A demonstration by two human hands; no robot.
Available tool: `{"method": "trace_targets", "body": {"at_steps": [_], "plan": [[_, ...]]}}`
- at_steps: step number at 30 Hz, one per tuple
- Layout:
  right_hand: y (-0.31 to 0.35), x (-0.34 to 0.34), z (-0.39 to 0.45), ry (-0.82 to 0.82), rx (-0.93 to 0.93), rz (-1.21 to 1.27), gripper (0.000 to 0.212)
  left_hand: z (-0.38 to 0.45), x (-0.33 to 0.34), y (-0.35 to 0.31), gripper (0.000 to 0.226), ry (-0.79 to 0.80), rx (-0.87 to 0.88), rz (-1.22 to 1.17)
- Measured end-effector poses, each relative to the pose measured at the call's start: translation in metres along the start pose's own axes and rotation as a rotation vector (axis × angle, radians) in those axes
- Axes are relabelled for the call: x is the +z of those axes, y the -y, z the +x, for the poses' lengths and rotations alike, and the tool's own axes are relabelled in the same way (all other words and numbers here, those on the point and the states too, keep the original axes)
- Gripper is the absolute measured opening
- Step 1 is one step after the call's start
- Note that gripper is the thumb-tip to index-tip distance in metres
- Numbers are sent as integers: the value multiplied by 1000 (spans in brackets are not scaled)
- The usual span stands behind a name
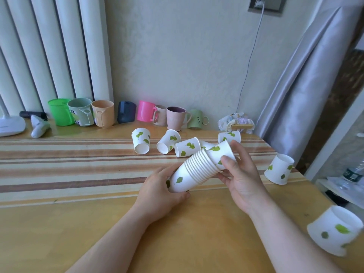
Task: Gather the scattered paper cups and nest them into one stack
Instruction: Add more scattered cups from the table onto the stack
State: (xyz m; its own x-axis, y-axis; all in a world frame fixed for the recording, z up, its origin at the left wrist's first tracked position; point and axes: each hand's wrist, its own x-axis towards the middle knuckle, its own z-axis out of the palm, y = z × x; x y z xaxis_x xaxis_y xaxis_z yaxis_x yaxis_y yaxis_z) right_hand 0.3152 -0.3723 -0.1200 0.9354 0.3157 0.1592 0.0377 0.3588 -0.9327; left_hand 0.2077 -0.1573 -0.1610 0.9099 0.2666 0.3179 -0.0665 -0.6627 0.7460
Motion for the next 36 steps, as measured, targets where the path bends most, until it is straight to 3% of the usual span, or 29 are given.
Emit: {"method": "trace_targets", "body": {"at_steps": [5, 6, 9, 11, 13, 15, 17, 20, 25, 28, 32, 36], "plan": [[-3, -1, 5, 86, 35, 19, 110, 0, 1, 3, 71, -22, -17, -41], [-3, -3, 8, 78, 57, 57, 107, 0, 1, 3, 69, -26, -37, -59], [-5, -10, 33, -129, 83, 137, 49, 1, 4, 6, 65, -44, -74, -90], [-8, -12, 53, -245, 40, -39, 34, 2, 6, 8, 62, -61, -92, -104], [-15, -13, 72, -234, -3, -306, 59, 2, 7, 9, 63, -80, -94, -118], [-28, -14, 85, -112, -3, -619, 84, 2, 9, 9, 67, -90, -76, -115], [-46, -13, 90, 37, -34, -839, 94, 1, 8, 9, 69, -96, -62, -110], [-70, -11, 93, 108, -96, -1052, 82, 2, 8, 10, 70, -84, -77, -98], [-68, -14, 103, -63, -74, -1378, 73, 2, 7, 6, 70, -90, -103, -94], [-64, -24, 107, -119, -26, -1356, 70, 1, 7, 6, 70, -79, -124, -89], [-60, -18, 107, -164, -197, -1170, 46, 1, 8, 6, 70, -89, -144, -85], [-45, -18, 107, -325, -201, -861, 54, -1, 2, 8, 72, -207, -136, -64]]}}
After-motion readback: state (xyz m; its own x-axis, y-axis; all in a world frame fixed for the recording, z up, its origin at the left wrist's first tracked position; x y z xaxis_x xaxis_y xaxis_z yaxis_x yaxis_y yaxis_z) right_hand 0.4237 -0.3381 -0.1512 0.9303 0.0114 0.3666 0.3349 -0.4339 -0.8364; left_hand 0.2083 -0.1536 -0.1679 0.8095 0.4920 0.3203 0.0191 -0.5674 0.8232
